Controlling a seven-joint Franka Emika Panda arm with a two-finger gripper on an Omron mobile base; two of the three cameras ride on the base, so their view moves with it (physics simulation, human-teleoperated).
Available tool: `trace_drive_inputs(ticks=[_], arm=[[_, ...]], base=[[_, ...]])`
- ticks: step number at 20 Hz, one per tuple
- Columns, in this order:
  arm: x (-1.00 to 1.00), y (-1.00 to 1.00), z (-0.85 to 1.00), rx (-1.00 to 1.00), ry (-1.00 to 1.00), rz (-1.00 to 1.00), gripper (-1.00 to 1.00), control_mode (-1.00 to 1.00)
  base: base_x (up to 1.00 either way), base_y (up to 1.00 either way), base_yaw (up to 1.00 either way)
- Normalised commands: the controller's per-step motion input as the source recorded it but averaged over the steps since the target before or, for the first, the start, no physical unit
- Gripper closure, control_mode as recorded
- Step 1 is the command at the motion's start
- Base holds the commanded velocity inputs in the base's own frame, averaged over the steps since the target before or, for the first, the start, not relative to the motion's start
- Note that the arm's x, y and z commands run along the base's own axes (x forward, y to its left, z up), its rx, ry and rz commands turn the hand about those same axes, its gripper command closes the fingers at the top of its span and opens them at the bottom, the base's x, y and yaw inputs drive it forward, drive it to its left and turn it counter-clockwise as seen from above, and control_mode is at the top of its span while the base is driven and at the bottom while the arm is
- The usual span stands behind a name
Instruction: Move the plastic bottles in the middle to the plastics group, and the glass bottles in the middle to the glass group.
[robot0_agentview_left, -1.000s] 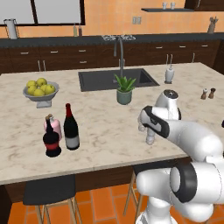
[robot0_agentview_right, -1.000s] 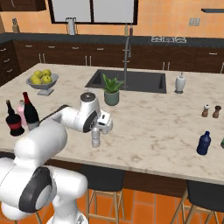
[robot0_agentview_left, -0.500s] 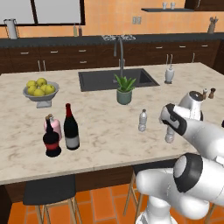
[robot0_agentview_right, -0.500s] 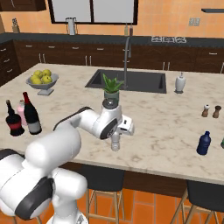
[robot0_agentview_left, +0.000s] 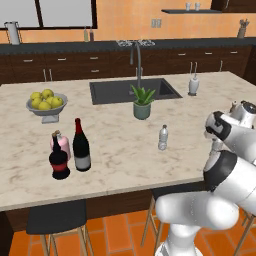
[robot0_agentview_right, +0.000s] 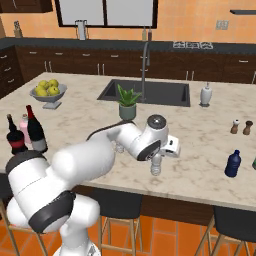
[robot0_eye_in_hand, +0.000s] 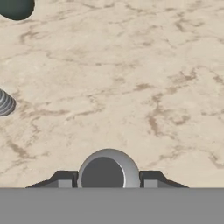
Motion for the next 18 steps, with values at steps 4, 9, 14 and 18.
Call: trace_drive_inputs(ticks=[4,9,14,18], arm=[[0.36,-0.79,0.09,-0.01,0.0,0.0,1.0,-1.0],[0.47,-0.84,0.14,0.0,0.03,0.0,1.0,-1.0],[0.42,-0.83,0.03,0.0,0.07,0.0,1.0,-1.0],[0.46,-0.83,0.0,0.01,0.06,0.0,1.0,-1.0]], base=[[0.0,0.0,0.0],[0.0,0.0,0.0],[0.0,0.0,0.0],[0.0,0.0,0.0]])
